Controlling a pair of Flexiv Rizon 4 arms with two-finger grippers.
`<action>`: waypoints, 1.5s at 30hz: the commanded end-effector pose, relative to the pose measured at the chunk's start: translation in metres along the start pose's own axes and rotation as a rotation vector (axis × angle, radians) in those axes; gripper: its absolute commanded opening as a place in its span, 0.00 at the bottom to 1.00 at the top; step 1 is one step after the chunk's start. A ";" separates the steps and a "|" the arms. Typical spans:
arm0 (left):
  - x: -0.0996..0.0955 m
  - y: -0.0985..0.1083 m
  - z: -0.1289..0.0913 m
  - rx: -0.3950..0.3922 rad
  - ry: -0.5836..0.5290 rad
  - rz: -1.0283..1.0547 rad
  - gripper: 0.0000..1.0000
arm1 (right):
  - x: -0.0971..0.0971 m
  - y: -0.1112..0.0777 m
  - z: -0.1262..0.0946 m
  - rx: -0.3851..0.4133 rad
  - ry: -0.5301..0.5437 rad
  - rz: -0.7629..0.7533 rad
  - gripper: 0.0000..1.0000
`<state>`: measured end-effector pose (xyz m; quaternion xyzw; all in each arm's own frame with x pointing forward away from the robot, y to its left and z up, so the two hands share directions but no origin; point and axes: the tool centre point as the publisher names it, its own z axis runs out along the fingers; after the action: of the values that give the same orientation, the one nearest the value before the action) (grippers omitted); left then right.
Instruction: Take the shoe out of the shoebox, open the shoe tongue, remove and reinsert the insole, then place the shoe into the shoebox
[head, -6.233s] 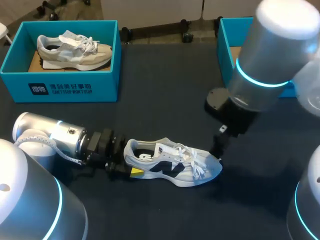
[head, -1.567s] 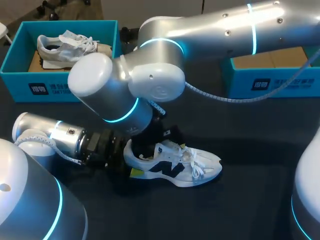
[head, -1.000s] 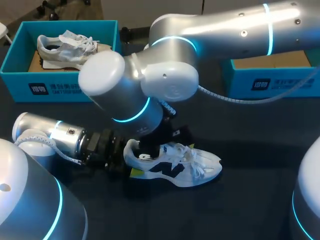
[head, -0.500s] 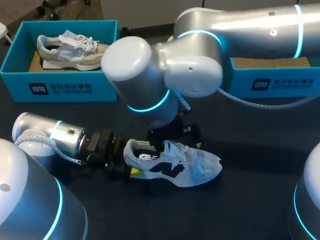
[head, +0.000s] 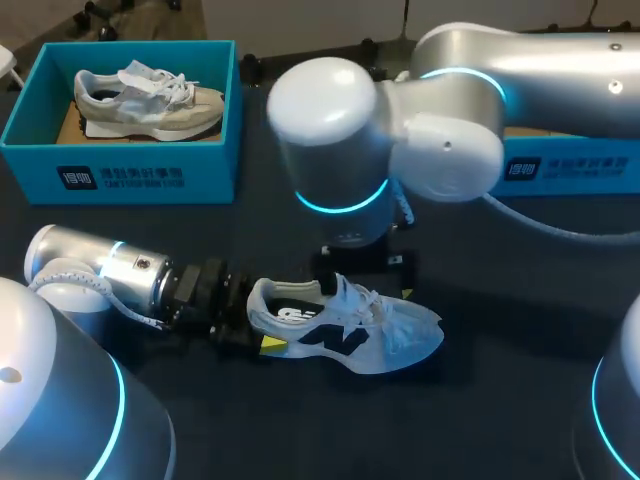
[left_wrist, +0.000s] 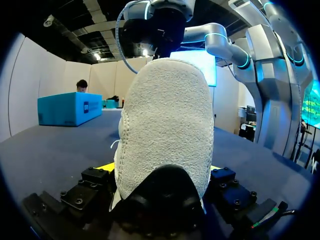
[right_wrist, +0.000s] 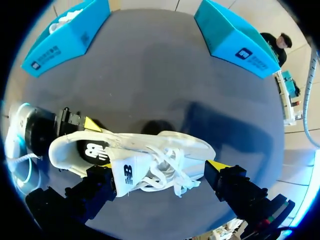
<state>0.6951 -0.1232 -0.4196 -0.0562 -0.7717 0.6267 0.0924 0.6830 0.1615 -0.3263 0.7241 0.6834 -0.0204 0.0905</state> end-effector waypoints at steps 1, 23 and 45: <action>0.002 0.001 0.000 -0.001 -0.003 0.001 0.00 | -0.002 -0.002 0.000 0.001 0.051 0.189 1.00; 0.002 0.001 0.000 -0.001 -0.003 0.001 0.00 | 0.007 0.009 -0.003 0.048 0.067 0.065 0.29; 0.002 0.001 0.000 -0.001 -0.003 0.001 0.00 | -0.040 0.002 0.012 -0.016 0.432 -0.047 0.00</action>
<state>0.6951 -0.1231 -0.4196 -0.0562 -0.7717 0.6267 0.0924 0.6917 0.1465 -0.3291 0.7079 0.7042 0.0517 0.0157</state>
